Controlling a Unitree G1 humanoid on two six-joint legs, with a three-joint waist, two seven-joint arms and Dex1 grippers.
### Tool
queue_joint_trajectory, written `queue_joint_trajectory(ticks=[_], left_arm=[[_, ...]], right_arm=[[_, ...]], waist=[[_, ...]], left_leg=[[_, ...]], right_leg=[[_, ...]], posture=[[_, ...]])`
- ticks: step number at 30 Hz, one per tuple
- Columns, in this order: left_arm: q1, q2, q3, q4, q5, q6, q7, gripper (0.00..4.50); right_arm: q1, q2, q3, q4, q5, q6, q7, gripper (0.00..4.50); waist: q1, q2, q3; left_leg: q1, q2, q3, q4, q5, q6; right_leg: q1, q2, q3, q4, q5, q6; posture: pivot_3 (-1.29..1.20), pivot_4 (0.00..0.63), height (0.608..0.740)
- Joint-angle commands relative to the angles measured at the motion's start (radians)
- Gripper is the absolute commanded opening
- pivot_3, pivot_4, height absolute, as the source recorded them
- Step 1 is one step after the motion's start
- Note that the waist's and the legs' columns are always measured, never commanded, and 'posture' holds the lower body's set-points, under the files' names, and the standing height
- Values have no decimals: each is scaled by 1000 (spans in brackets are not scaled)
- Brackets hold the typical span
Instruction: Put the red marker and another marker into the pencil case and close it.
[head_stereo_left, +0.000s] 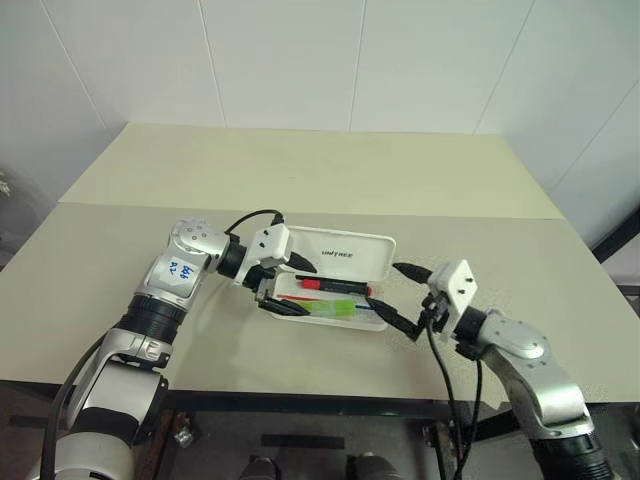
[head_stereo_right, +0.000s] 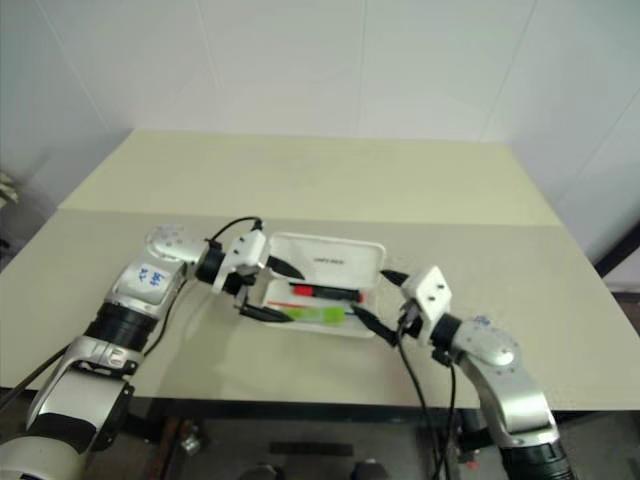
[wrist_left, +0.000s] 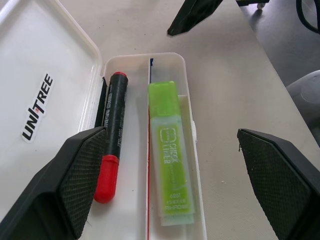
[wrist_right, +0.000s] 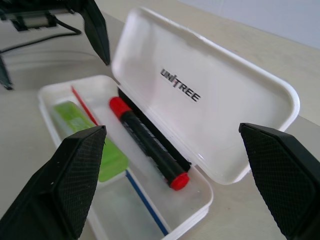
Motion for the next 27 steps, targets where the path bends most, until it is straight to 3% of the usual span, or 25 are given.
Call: queue_joint_trajectory(ticks=[1,19,27], left_arm=[[-6,10,37,0,-33,-23,-12,4462],[-40,5,82,29,-63,-61,-21,4462],[-32,7,94,14,-81,-65,-25,4462]], right_arm=[[-12,27,18,-17,-27,-21,-34,4500],[-40,114,132,17,-156,-27,-86,4500],[-41,99,65,-93,-89,2,-70,4500]], waist=[[0,0,0],[-3,0,0],[-3,0,0]], left_leg=[[0,0,0,0,0,0],[0,1,0,0,0,0],[0,1,0,0,0,0]], right_leg=[[0,0,0,0,0,0],[0,1,0,1,0,0],[0,1,0,1,0,0]], posture=[[0,150,740],[0,150,740],[0,150,740]])
